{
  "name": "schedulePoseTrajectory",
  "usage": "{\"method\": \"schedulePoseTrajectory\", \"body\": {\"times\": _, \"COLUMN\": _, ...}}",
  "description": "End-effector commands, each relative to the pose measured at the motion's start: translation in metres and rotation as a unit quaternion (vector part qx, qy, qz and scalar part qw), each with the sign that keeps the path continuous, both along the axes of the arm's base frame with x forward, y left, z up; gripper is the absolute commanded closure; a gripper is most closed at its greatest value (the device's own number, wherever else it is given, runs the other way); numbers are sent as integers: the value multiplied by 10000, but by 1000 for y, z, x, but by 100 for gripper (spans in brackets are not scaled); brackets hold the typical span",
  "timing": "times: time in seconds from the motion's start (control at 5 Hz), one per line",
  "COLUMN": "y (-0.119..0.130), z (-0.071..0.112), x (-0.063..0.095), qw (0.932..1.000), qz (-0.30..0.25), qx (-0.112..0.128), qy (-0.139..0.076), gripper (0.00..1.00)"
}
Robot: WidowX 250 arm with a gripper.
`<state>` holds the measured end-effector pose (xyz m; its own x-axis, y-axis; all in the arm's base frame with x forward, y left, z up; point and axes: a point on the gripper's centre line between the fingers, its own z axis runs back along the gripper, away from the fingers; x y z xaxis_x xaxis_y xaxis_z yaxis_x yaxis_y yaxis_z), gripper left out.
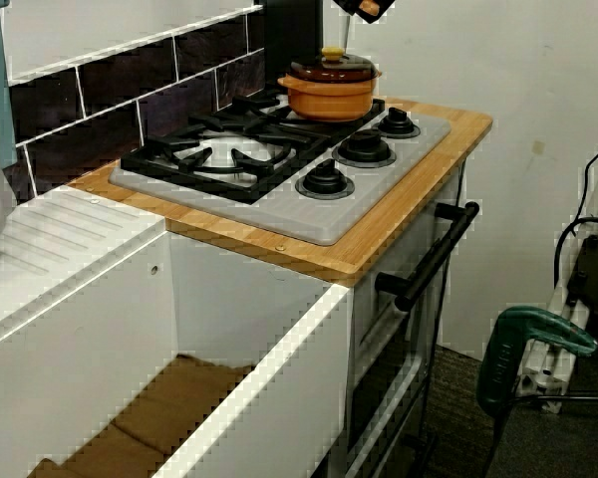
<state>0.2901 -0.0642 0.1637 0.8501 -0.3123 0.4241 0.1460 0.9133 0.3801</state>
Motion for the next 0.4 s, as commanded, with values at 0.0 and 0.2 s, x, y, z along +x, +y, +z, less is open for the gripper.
{"method": "schedulePoseTrajectory", "body": {"times": 0.0, "y": 8, "z": 6, "x": 1, "qw": 9998, "qz": 39, "qx": -208, "qy": -11, "gripper": 100}}
{"method": "schedulePoseTrajectory", "body": {"times": 0.2, "y": 23, "z": -4, "x": 3, "qw": 9978, "qz": 260, "qx": -503, "qy": 334, "gripper": 100}}
